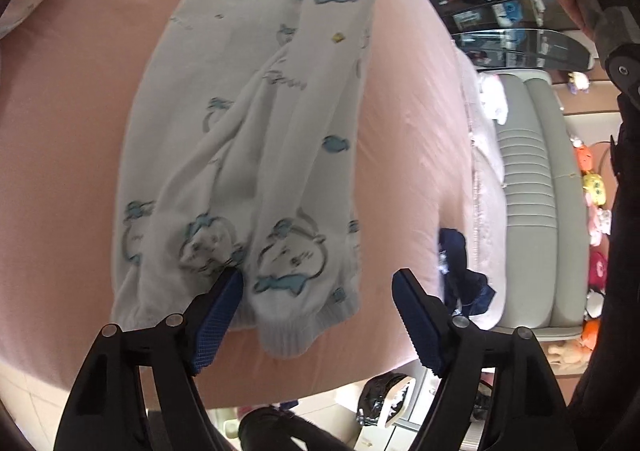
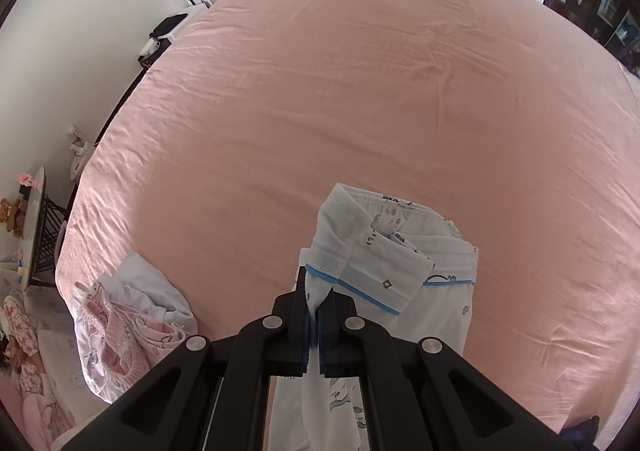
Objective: Fold clothes
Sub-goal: 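Open the left gripper at the cuffs while the right gripper releases the waistband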
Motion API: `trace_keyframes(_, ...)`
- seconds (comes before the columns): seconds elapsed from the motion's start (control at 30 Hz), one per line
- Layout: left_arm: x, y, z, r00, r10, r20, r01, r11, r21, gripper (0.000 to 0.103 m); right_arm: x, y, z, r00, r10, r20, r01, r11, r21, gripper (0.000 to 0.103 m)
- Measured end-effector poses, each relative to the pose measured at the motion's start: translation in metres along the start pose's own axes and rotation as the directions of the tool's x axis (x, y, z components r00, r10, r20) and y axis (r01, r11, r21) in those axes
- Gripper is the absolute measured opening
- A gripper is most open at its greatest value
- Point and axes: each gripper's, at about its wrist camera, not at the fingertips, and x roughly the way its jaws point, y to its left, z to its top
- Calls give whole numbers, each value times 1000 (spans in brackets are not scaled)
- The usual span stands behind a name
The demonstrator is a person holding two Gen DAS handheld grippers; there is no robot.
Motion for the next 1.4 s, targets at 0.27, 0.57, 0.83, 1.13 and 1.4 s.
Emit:
trace_keyframes(0.27, 14, 6, 5, 998, 52, -18, -52, 999, -3, 39, -7, -5, 0, 1000, 11, 5, -10, 1000, -8, 0)
trace_keyframes(0.57, 0, 15, -2, 1000, -18, -3, 18, 998, -52, 12, 4, -7, -1, 1000, -27, -2, 27, 1000, -2, 0)
trace_keyframes(0.83, -33, 40, -7, 997, -57, 51, 63, 990, -124, 12, 26, -1, 1, 999, -53, -4, 53, 999, 11, 0)
trace_keyframes(1.13, -28, 61, -11, 999, -21, 27, 25, 990, -139, 12, 76, 11, -12, 995, -35, -97, 36, 999, 5, 13)
trace_keyframes(1.4, -52, 37, -10, 992, 103, 79, -100, 994, -44, 103, 66, 14, -18, 990, -54, -130, 50, 998, -32, 76)
